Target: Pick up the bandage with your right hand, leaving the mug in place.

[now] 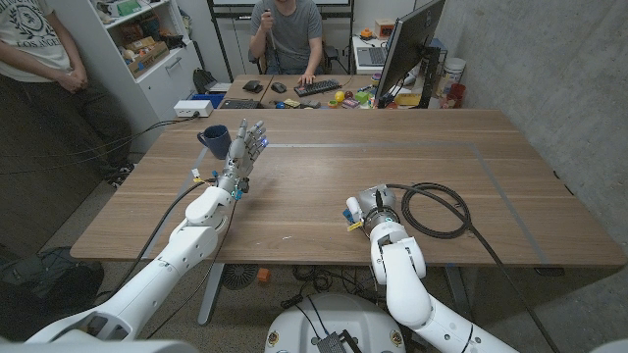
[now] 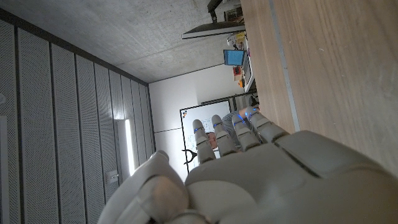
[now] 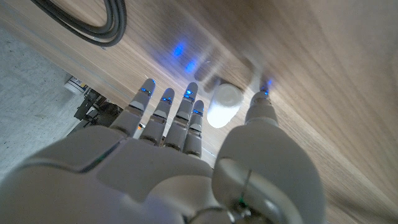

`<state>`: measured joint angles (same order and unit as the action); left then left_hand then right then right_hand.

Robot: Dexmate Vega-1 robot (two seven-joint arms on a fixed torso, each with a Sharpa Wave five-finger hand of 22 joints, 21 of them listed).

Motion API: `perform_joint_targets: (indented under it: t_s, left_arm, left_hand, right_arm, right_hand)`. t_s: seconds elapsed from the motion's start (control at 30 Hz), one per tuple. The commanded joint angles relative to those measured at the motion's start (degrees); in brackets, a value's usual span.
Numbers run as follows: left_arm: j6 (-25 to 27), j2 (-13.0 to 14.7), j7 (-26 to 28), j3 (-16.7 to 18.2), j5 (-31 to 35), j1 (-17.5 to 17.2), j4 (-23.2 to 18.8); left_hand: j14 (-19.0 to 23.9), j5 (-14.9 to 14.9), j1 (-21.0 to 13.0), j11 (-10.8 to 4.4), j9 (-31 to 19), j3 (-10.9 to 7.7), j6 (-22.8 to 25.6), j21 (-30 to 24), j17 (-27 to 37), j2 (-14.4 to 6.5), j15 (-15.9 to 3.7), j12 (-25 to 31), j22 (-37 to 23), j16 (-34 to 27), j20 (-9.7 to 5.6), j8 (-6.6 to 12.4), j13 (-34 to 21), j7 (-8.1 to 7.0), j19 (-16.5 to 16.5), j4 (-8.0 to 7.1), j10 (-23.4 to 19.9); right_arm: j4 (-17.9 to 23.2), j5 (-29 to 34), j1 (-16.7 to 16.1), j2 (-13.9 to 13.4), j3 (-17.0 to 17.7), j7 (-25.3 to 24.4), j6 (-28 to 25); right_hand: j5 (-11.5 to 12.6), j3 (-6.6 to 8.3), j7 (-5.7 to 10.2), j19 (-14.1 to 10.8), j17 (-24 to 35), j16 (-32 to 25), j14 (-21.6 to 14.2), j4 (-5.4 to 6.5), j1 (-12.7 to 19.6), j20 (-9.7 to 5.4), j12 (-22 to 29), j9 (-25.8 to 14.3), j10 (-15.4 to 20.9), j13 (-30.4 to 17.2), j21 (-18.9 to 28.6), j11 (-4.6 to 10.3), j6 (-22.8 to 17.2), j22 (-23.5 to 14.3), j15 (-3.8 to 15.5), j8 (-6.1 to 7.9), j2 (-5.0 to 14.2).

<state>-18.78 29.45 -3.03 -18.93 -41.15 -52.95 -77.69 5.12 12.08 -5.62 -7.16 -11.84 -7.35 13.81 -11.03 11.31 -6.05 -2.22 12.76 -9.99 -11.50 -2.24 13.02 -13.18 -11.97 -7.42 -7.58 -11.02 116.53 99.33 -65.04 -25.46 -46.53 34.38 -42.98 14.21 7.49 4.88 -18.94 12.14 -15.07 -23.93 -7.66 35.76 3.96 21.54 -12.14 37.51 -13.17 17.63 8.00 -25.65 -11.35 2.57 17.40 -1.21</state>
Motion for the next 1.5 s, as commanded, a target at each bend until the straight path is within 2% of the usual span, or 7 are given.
perform_joint_targets:
  t_s: [0.03, 0.27, 0.57, 0.8, 1.23, 1.33, 1.5]
  left_arm:
    - [0.1, -0.2, 0.0, 0.1, -0.2, 0.2, 0.6]
    - [0.0, -0.3, 0.1, -0.1, 0.0, 0.4, 0.9]
    - [0.2, -0.2, 0.1, -0.3, 0.4, 0.3, 0.8]
    - [0.4, -0.2, 0.7, -0.4, 0.6, 0.1, 0.5]
    - [0.4, -0.3, 1.0, -0.4, 0.7, 0.2, 0.8]
    - [0.4, -0.3, 0.8, -0.5, 0.7, 0.3, 0.9]
    - [0.5, -0.3, 0.7, -0.7, 0.9, 0.4, 0.8]
  left_hand:
    - [-0.4, 0.1, 0.1, -0.17, -0.3, -0.26, -0.3, 0.0, 0.1, -0.1, -5.13, 0.1, -0.2, 0.1, -0.82, -0.31, -0.2, 0.02, 0.2, -0.31, -0.4]
    - [-0.5, 0.1, 0.1, -0.25, -0.3, -0.26, -0.4, 0.0, 0.1, -0.1, -5.08, 0.1, -0.2, 0.1, -0.78, -0.33, -0.2, -0.03, 0.2, -0.32, -0.4]
    - [-0.5, 0.1, 0.2, -0.25, -0.3, -0.27, -0.4, 0.0, 0.1, -0.1, -5.10, 0.1, -0.2, 0.0, -0.80, -0.36, -0.2, -0.10, 0.2, -0.32, -0.5]
    - [-0.5, 0.1, 0.2, -0.24, -0.3, -0.27, -0.5, -0.1, 0.1, -0.1, -5.02, 0.1, -0.2, 0.0, -0.79, -0.38, -0.2, -0.10, 0.2, -0.33, -0.5]
    - [-0.6, 0.2, 0.4, -0.17, -0.3, -0.23, -0.6, -0.1, 0.1, 0.1, -5.11, 0.1, -0.2, 0.0, -0.78, -0.42, -0.2, -0.20, 0.2, -0.35, -0.6]
    - [-0.6, 0.2, 0.4, -0.16, -0.3, -0.22, -0.6, -0.1, 0.1, 0.1, -5.08, 0.1, -0.2, 0.0, -0.75, -0.43, -0.2, -0.20, 0.2, -0.35, -0.6]
    - [-0.6, 0.2, 0.4, -0.17, -0.3, -0.21, -0.6, -0.1, 0.1, 0.1, -5.09, 0.1, -0.2, 0.0, -0.75, -0.43, -0.2, -0.17, 0.2, -0.36, -0.6]
  right_arm:
    - [-3.6, 0.1, -1.2, 3.0, 1.5, -6.5, 0.6]
    - [-3.8, -1.4, -1.4, 3.1, 1.9, -9.5, -0.2]
    - [-2.4, -2.7, -2.2, 2.5, 2.6, -12.9, -1.4]
    - [1.1, -1.7, -2.8, 0.7, 4.3, -12.5, -1.4]
    - [12.4, 6.2, -3.0, -3.4, 12.3, -4.6, 5.6]
    - [14.4, 7.6, -2.7, -3.9, 14.3, -4.0, 7.8]
    - [17.0, 9.0, -2.0, -4.6, 17.4, -2.9, 11.4]
  right_hand:
    - [0.6, -0.27, 2.05, -1.6, 0.6, -1.6, -3.9, -0.31, 2.9, -0.82, 2.4, -0.4, 6.3, -0.8, 0.7, 2.05, -6.6, -0.4, 6.97, 2.49, 0.95]
    - [0.1, -0.74, 3.81, -3.1, 2.0, -4.4, -8.6, 0.61, 5.1, -2.28, 5.8, -0.5, 16.3, -1.9, 1.5, 3.37, -17.5, -0.7, 9.33, 6.62, 4.39]
    - [-2.1, 3.47, 5.16, -4.0, 2.8, -6.5, -12.7, -1.06, 12.9, -3.81, 7.6, -0.5, 24.2, -2.4, 2.5, 3.30, -25.3, -1.0, 10.54, 9.46, 11.41]
    - [-2.9, 5.39, 5.43, -4.5, 2.8, -5.9, -12.0, -1.65, 16.3, -4.17, 8.2, -0.4, 26.1, -3.2, 3.1, 3.35, -27.2, -1.1, 10.90, 10.16, 11.71]
    - [-3.5, 5.80, 5.70, -3.9, 3.0, -6.2, -12.5, -0.87, 16.8, -4.22, 8.0, -0.4, 26.5, -3.6, 3.3, 3.37, -27.6, -1.3, 10.61, 10.22, 11.48]
    - [-3.7, 6.00, 3.31, -3.8, 3.0, -6.0, -12.4, -0.60, 17.0, -4.23, 7.8, -0.4, 26.5, -3.7, 3.4, 3.25, -28.8, -1.3, 10.50, 10.56, 11.37]
    - [-3.8, 6.32, 5.04, -3.2, 2.9, -5.8, -12.4, -0.45, 17.4, -4.10, 7.8, -0.4, 27.1, -3.6, 3.3, 3.28, -28.3, -1.3, 10.58, 10.26, 11.52]
